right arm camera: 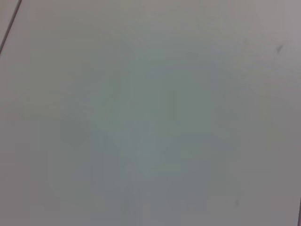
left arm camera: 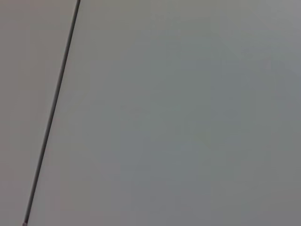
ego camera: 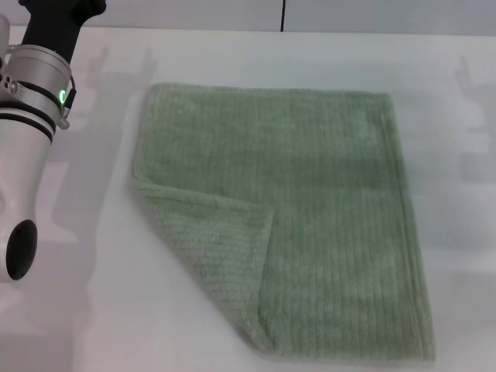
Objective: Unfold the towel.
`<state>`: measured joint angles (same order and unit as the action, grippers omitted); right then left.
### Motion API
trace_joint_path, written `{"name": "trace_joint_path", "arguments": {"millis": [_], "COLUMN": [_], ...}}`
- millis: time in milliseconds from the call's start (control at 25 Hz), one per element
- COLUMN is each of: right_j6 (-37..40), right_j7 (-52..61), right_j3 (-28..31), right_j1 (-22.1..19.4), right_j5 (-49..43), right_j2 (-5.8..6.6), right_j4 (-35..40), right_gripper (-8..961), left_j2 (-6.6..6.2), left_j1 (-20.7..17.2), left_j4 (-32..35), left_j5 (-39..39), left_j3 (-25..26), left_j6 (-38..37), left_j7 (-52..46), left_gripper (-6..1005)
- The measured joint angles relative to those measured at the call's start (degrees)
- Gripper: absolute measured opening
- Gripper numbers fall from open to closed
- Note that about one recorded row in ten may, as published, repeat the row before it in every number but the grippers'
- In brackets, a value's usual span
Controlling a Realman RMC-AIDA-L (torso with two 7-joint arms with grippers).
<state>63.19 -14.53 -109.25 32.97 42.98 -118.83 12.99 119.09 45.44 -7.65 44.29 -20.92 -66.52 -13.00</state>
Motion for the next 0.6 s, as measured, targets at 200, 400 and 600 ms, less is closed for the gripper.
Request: {"name": "trace_joint_path", "arguments": {"millis": [200,400,600], "right_j6": [-0.6,-2.1,-5.6], "right_j7": [0.4,3.6,6.8], "right_j3": [-0.3,-0.8,-0.9], "right_j1": [0.0,-0.1,-0.2], "right_j5": [-0.2,-0.3,-0.4], "right_j2": [-0.02,-0.23,-0.31], "right_j4": [1.0,2.1,4.0], "right_gripper": [717,715,540], "left_j2": [0.00,0.01,0.01], "left_j1": [0.1,0.2,0.2], "left_j4": [0.0,0.0,0.4], "left_j5": [0.0,0.0,0.0], "left_j3": [-0.1,0.0,0.1], "left_j6": [0.8,1.2,1.2], "left_j7": [0.1,0.1,0.1], "left_gripper": [808,809,809]}}
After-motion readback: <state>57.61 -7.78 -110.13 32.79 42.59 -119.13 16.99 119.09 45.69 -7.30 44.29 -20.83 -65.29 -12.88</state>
